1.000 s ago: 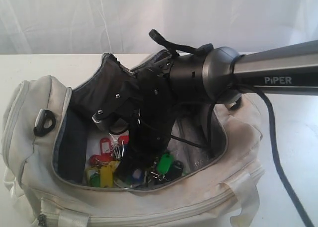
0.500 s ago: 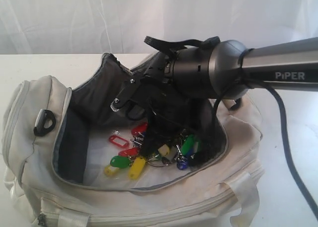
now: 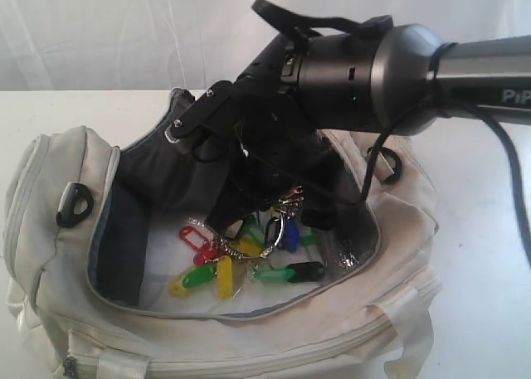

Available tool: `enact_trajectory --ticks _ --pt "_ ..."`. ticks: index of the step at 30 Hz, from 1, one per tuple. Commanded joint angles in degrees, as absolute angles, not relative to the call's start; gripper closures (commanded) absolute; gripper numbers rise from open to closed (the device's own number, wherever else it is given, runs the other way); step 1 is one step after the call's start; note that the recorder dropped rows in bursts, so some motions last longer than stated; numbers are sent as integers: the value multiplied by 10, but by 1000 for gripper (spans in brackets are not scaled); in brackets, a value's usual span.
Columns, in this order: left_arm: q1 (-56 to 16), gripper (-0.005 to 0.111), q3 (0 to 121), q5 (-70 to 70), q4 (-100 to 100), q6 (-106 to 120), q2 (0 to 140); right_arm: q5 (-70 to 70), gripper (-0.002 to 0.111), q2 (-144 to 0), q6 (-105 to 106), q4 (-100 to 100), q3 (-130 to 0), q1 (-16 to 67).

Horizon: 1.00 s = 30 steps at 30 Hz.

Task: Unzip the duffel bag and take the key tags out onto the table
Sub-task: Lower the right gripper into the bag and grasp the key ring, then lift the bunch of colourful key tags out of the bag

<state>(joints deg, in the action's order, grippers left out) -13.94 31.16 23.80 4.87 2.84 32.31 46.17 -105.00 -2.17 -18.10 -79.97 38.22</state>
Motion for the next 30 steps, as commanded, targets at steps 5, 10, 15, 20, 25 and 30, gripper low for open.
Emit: enact_trajectory --ticks 5,10,15,20,25,30 --pt "-141 107 307 240 57 30 321 458 108 -989 -17 -179 -805 377" --pt "-141 107 307 240 57 30 321 433 108 -963 -17 -179 -805 377" --pt "-141 107 307 240 57 30 321 397 108 -943 -17 -180 -805 377" --pt "-141 107 307 240 57 30 321 377 108 -918 -17 -180 -805 377" --pt "-141 107 307 240 59 30 321 376 108 -888 -17 -182 -805 377" --pt "-141 107 307 240 59 30 321 377 108 -861 -12 -182 -805 377"
